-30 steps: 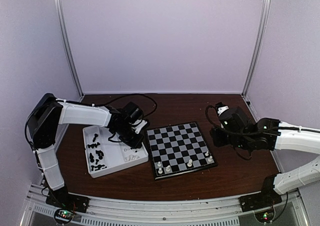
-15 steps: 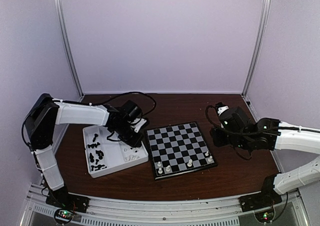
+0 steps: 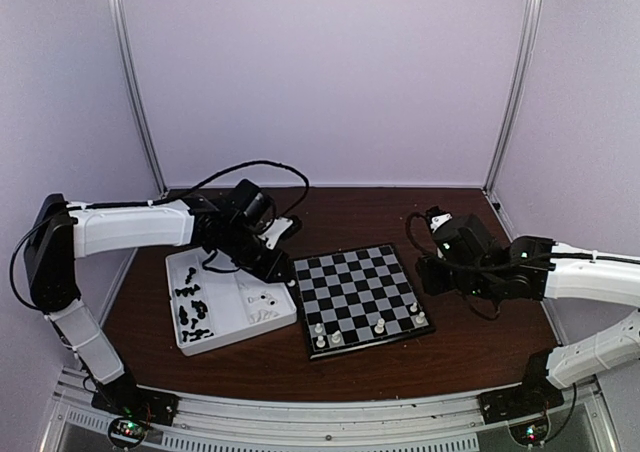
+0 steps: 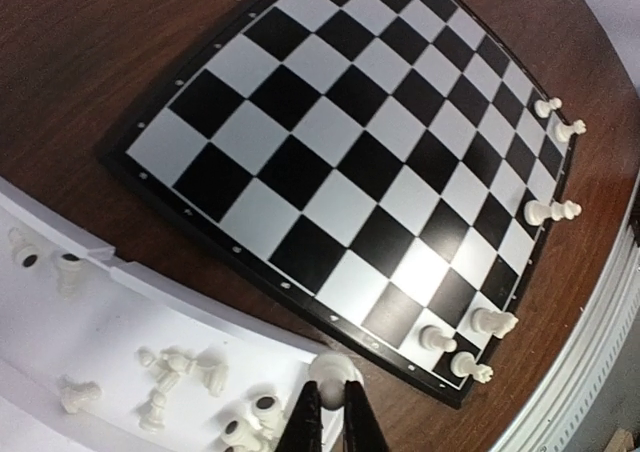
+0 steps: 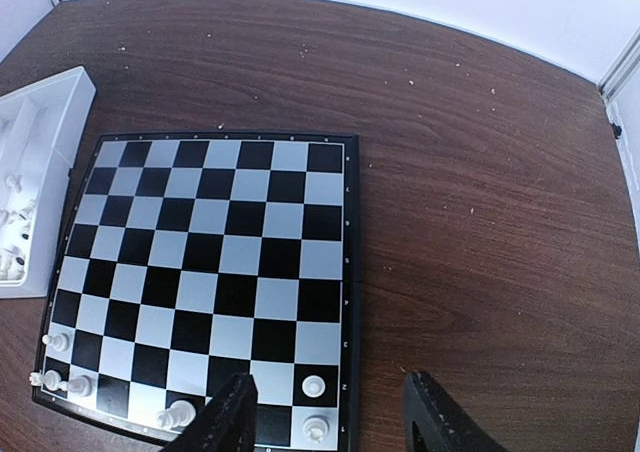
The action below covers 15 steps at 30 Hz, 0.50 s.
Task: Set up the chess pieces on the board
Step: Place the chess piece on the chessboard.
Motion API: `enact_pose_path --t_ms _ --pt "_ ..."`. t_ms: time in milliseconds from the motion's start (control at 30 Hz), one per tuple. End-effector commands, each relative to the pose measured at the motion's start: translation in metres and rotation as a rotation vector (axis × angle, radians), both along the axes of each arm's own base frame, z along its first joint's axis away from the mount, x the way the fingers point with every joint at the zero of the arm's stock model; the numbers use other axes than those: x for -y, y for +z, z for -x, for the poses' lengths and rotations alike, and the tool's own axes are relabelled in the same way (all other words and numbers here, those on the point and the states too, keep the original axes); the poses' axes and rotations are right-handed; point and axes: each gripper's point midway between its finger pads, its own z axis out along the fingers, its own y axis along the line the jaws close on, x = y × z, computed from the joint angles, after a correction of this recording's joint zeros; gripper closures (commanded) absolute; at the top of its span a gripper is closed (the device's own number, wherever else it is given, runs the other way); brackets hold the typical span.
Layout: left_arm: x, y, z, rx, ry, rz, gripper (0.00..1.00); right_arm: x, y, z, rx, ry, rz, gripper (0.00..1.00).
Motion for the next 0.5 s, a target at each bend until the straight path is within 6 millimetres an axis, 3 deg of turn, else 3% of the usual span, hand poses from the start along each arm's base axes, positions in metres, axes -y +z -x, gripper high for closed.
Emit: enact_pose_path --t_ms 0,233,467 --pt "0.037 0.024 0.02 0.022 -0.14 0.099 0.97 -0.001 0.002 -0.003 0.007 -0.007 -0.012 0.48" --pt "0.077 0.016 0.053 0.034 -0.3 0.088 0.97 -0.001 0.003 -0.003 0.008 -0.006 -0.011 0.48" --pt "0.098 0.0 0.061 0.031 -0.352 0.048 0.97 0.0 0.005 -0.003 0.01 -0.005 -0.015 0.48"
